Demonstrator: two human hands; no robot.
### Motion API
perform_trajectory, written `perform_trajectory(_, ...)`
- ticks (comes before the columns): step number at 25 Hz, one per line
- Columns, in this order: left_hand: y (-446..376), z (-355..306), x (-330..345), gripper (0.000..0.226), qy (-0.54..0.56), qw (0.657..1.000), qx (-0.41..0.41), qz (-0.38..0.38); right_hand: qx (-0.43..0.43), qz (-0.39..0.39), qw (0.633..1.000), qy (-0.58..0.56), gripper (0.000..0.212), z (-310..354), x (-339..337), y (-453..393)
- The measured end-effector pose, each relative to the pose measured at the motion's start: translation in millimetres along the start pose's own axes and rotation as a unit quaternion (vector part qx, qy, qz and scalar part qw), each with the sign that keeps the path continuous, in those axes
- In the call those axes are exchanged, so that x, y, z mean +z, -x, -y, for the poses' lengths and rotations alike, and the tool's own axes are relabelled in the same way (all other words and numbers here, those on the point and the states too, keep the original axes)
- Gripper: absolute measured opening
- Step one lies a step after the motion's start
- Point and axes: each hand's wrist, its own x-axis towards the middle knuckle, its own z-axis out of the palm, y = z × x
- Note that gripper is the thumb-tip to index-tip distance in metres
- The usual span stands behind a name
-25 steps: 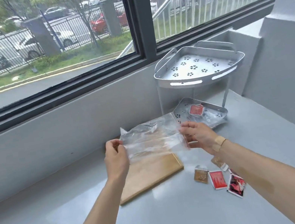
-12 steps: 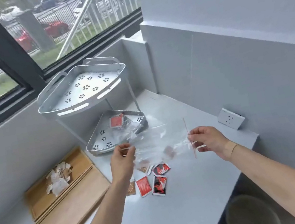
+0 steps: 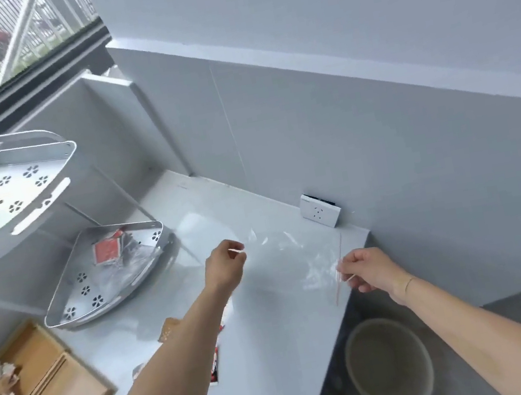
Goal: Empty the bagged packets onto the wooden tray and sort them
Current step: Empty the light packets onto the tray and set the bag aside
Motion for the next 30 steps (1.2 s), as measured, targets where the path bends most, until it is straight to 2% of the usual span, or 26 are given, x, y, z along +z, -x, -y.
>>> perform_trajectory(10,-39.6,-24.0,57.5,0.024,-0.113,0.992,0.011,0.060,0.070,-0.053,0.996,0.028,0.011,-31.5,-13.8,-20.5)
perform_trajectory(16,-43.9,-22.6,65.5,0.032,-0.162,0.986,0.008,0.039,0.066,-0.067,0.993,0.069,0.016,-32.0,-11.1,-24.3)
perform_trajectory(18,-43.3,-21.8,62.2,0.033,-0.163,0.986,0.014,0.034,0.050,-0.090,0.985,0.139,0.024,-27.5,-12.6,-20.9)
perform_trajectory(21,-41.3,-16.5,49.2,0.033,-0.155,0.988,0.021,0.020,0.011,-0.176,0.923,0.343,0.034,-19.1,-18.6,-13.9)
perform_trajectory(23,-38.1,-9.9,35.3,0.031,-0.142,0.989,0.028,0.008,-0.033,-0.204,0.886,0.414,0.035,-7.4,-19.8,-10.1)
perform_trajectory(26,-25.1,6.0,6.8,0.028,-0.108,0.993,0.029,-0.022,-0.124,-0.171,0.852,0.479,0.030,20.2,-0.9,-7.4)
perform_trajectory(30,0.4,36.5,-39.1,0.020,-0.117,0.990,0.040,-0.069,-0.249,-0.072,0.811,0.524,0.024,65.2,57.8,-12.9)
